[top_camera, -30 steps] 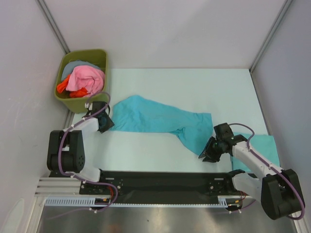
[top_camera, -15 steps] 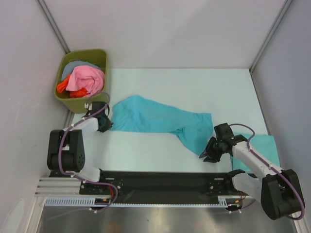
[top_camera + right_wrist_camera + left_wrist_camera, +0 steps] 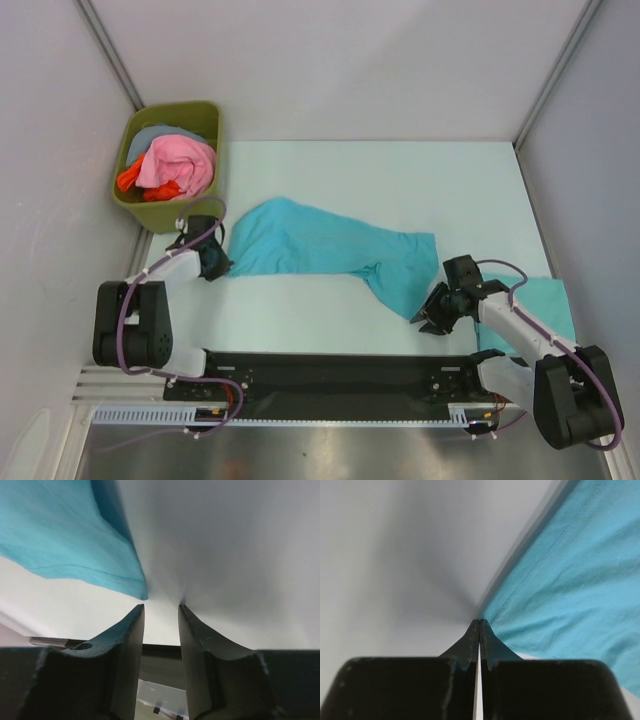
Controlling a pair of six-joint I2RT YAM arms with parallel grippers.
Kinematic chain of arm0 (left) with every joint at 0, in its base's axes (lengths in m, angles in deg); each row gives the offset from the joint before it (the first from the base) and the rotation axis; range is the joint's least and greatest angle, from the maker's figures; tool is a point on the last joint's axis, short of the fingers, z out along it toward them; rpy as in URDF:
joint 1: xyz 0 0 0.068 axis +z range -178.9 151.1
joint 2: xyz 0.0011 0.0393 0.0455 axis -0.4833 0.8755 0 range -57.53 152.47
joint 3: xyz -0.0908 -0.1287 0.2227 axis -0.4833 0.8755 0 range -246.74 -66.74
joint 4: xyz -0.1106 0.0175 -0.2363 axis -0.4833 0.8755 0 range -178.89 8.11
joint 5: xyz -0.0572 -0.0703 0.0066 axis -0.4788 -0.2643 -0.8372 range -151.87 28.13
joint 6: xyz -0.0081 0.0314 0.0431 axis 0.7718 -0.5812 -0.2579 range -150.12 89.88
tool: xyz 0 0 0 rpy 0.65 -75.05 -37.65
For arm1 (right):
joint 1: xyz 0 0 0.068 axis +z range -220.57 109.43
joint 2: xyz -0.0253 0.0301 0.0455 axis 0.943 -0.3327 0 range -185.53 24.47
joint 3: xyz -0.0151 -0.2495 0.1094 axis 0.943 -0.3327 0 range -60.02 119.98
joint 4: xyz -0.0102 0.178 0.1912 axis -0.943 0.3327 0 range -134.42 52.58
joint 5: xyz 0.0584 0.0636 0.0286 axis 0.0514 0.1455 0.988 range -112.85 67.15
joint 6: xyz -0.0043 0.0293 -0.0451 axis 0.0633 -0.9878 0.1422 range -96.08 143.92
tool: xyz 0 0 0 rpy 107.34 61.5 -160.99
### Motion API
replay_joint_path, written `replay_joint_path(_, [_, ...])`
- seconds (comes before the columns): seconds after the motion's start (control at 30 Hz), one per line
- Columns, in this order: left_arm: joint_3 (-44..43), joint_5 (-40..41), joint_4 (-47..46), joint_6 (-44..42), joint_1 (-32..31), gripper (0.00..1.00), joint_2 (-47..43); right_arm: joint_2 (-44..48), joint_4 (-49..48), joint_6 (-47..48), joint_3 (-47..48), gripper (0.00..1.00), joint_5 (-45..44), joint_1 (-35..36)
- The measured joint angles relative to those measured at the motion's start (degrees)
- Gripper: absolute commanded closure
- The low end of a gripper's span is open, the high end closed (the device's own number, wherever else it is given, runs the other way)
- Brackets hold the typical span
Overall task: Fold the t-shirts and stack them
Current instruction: Flatten the tshirt out
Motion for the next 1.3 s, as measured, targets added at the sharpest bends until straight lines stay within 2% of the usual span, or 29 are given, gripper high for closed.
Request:
replay_joint_path(0.4, [2.25, -1.66, 2.91, -2.43, 0.0, 1.0, -6.95, -4.37, -6.73, -1.51, 0.46, 0.67, 1.9, -1.64])
replay_joint_path(0.67, [2.23, -1.86, 4.33, -2.89, 0.0, 1.0, -8.7, -4.96, -8.61, -2.54, -0.07, 0.81, 1.25, -1.6])
replay_joint_path(0.7, [2.23, -1.9, 4.5, -2.89, 0.0, 0.99, -8.9, -4.96, -9.14, -2.58, -0.2, 0.85, 1.05, -1.6])
replay_joint_path(0.73, [2.21, -1.95, 4.83, -2.91, 0.0, 1.0, -9.27, -4.92, -9.81, -2.6, -0.42, 0.93, 0.87, -1.62])
replay_joint_path(0.8, [2.16, -1.95, 5.29, -2.95, 0.0, 1.0, -9.9, -4.83, -11.34, -2.8, -0.94, 1.0, 0.7, -1.7])
replay_joint_path(0.97, [1.73, -1.92, 6.54, -3.43, -0.2, 1.0, -12.31, -3.61, -11.78, -1.27, -0.74, 1.0, -1.81, -1.81])
replay_joint_path(1.1, [-0.79, -1.88, 9.64, -3.41, -0.33, 1.0, -16.17, -2.43, -4.13, 3.15, 6.49, 1.0, -5.38, -3.1])
replay_joint_path(1.3, [-12.5, -0.92, 16.39, -3.26, -1.66, 1.0, -21.84, 1.22, 7.1, 11.23, 29.51, 1.0, -9.05, -4.17])
